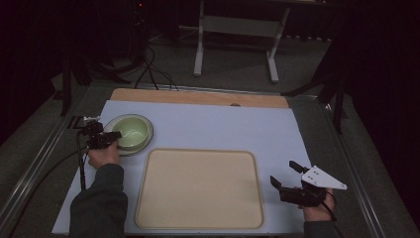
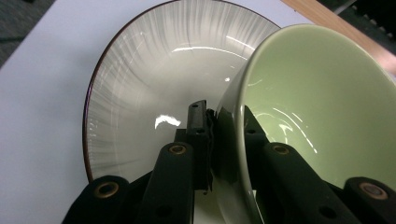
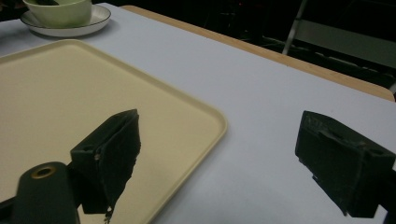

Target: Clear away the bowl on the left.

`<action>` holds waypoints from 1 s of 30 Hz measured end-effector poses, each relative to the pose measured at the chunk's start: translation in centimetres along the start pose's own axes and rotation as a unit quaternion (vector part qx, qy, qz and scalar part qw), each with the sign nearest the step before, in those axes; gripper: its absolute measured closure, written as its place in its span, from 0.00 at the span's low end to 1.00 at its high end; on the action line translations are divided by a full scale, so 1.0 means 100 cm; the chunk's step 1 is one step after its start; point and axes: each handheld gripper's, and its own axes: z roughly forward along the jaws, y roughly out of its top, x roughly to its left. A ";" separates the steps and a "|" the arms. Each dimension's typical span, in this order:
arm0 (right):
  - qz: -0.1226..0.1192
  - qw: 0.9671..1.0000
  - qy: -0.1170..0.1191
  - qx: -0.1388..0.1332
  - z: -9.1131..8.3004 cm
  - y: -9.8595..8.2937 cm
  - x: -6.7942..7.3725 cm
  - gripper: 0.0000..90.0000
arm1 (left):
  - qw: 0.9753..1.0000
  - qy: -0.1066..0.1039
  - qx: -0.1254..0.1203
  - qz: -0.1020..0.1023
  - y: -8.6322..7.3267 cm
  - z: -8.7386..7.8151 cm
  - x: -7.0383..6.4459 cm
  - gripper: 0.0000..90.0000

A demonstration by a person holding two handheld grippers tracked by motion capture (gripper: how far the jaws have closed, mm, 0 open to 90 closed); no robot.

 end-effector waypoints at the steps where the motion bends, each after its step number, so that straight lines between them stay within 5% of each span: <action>1: 0.000 1.000 0.000 0.000 0.000 0.000 0.000 0.15 | 1.000 -0.007 0.006 -0.005 0.001 0.000 0.002 0.91; 16: 0.005 1.000 -0.004 -0.002 -0.001 -0.001 -0.001 0.15 | 0.999 -0.047 -0.007 -0.002 -0.002 -0.002 0.001 0.92; 30: 0.005 1.000 -0.004 -0.007 -0.003 -0.001 -0.002 0.15 | 0.997 -0.062 -0.040 0.012 -0.001 -0.025 -0.001 0.92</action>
